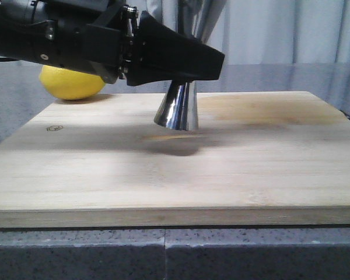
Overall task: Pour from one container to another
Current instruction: 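Tilt the beaker upright and lift it away from the jigger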
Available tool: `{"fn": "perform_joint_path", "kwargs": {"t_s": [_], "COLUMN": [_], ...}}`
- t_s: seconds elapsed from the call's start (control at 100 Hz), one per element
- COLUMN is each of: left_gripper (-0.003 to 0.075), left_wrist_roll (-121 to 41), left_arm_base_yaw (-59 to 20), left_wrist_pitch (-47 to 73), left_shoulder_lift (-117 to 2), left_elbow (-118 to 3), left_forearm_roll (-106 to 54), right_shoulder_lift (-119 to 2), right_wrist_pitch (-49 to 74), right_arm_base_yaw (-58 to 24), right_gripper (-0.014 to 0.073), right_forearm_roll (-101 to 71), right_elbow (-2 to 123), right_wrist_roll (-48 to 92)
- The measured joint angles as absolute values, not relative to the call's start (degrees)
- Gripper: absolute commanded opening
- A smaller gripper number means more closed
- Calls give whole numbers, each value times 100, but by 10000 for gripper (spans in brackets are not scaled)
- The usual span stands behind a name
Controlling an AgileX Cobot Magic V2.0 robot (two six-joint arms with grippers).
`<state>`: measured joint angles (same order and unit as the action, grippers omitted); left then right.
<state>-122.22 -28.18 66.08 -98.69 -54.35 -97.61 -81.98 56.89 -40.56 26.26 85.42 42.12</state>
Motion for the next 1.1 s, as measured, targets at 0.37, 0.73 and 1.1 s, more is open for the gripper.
{"fn": "perform_joint_path", "kwargs": {"t_s": [0.37, 0.73, 1.1], "left_gripper": [-19, -19, -19], "left_wrist_roll": [-12210, -12219, -12219], "left_arm_base_yaw": [-2818, -2818, -2818], "left_wrist_pitch": [6608, 6608, 6608], "left_shoulder_lift": [-9869, -9869, -9869], "left_elbow": [-5435, -5435, -5435], "left_forearm_roll": [-9752, -9752, -9752], "right_shoulder_lift": [-8198, -8417, -8903], "right_wrist_pitch": [5009, 4825, 4302], "right_arm_base_yaw": [-3085, -2515, -2128], "right_gripper": [195, 195, 195], "right_forearm_roll": [1309, 420, -480], "right_elbow": [8542, 8542, 8514], "right_wrist_roll": [4042, 4005, 4005]}}
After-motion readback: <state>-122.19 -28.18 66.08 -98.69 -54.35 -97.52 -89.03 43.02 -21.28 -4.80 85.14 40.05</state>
